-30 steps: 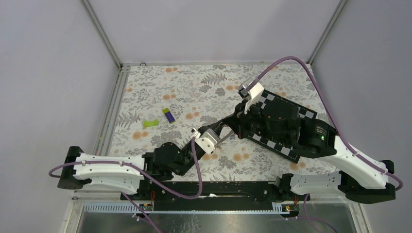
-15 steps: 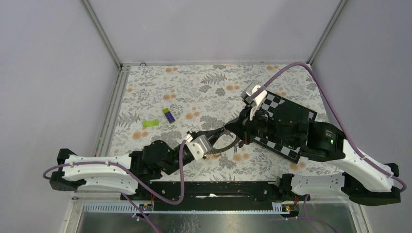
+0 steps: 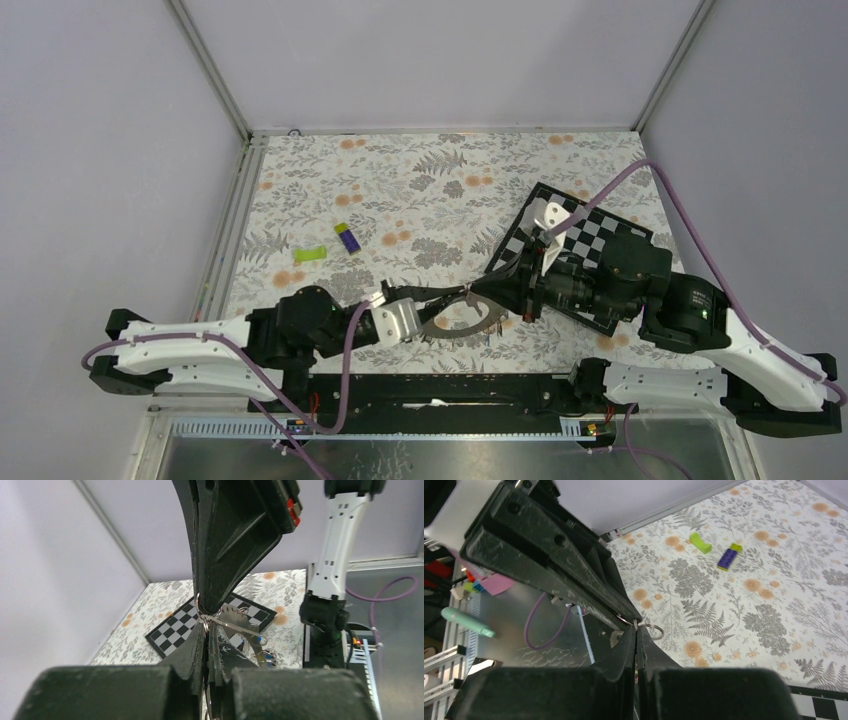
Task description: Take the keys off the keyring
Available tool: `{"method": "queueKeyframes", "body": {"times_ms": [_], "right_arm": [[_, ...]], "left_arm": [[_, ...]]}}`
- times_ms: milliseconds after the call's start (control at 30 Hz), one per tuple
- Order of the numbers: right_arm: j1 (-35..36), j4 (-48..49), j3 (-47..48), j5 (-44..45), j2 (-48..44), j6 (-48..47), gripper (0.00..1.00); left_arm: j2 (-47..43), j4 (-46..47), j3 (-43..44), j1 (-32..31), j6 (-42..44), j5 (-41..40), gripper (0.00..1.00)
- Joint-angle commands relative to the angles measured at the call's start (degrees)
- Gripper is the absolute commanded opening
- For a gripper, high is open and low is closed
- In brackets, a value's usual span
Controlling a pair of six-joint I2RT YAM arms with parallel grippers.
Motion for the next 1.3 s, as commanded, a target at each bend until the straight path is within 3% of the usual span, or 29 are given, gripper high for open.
{"method": "queueKeyframes", "body": {"times_ms": [0,233,533,1000,1267], "right_arm": [[-0.4,7.8,-2.6,-4.6,-7.0,-2.3,0.0],[-0.5,13.9,-9.5,-14.1,-11.9,-2.9,0.0],[-0.5,15.0,-10.6,-15.9,-11.7,-1.2,0.0],[-0.5,21.3,-16.5,-9.6,-11.4,12.5,0.0],[-0.4,24.7,-19.5,-9.8,-13.7,12.9,0.0]], "left_arm": [[-5.8,-2.1,-0.1,0.3,2.7,3.3,0.0],[-10.1,-2.8,-2.0,0.3,6.8,9.0,0.0],[-10.8,-4.3,-1.7,0.3,8.9,12.8,0.0],[-10.1,-2.7,-2.3,0.3,10.3,13.6,0.0],[-9.6,-2.8,-2.3,0.3,10.3,13.7,0.0]]}}
